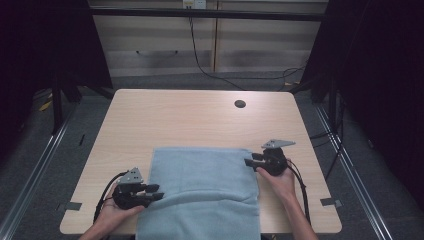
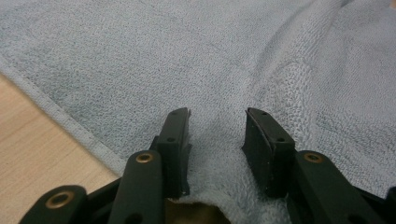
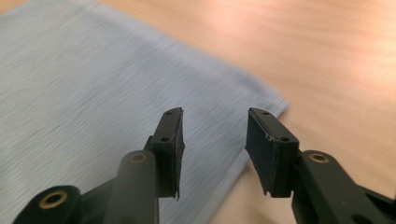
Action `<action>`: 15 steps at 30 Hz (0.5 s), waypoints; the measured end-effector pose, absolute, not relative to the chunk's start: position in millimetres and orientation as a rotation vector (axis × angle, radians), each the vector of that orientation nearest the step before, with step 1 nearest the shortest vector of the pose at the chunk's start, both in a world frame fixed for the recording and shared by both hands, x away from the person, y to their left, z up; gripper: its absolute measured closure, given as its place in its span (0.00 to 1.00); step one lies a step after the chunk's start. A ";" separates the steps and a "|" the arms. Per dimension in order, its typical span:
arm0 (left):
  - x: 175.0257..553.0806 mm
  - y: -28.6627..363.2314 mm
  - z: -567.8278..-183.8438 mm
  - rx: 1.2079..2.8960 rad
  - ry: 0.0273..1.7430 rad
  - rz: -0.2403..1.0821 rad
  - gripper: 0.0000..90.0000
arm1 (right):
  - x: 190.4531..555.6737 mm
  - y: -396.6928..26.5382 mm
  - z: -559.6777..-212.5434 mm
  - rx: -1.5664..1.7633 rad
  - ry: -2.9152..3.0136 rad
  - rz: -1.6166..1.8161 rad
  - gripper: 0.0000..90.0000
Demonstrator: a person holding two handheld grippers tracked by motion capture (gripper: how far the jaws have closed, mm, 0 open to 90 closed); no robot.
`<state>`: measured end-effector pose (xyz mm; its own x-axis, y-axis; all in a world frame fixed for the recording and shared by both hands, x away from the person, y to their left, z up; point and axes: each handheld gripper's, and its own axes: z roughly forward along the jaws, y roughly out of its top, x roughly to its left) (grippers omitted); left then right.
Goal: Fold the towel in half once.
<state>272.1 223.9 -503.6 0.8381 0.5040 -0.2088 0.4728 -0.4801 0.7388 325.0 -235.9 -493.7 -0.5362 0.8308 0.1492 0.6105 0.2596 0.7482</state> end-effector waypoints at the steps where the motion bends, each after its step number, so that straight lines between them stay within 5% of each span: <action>1: 272.2 224.0 -503.7 2.152 0.711 0.044 0.67 | 335.2 -236.5 -494.8 1.340 2.262 1.147 0.62; 13: 288.2 231.2 -484.2 2.096 0.735 0.092 0.57 | 364.9 -234.2 -506.7 1.383 2.249 1.058 0.62; 15: 298.7 233.6 -479.8 2.086 0.740 0.111 0.55 | 363.0 -231.9 -506.1 1.352 2.264 1.030 0.68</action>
<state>298.7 233.6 -479.8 0.8176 0.5430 -0.1915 0.4632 -0.4228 0.7789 363.0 -231.9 -506.1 -0.5069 0.8568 0.0952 0.6347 0.2962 0.7138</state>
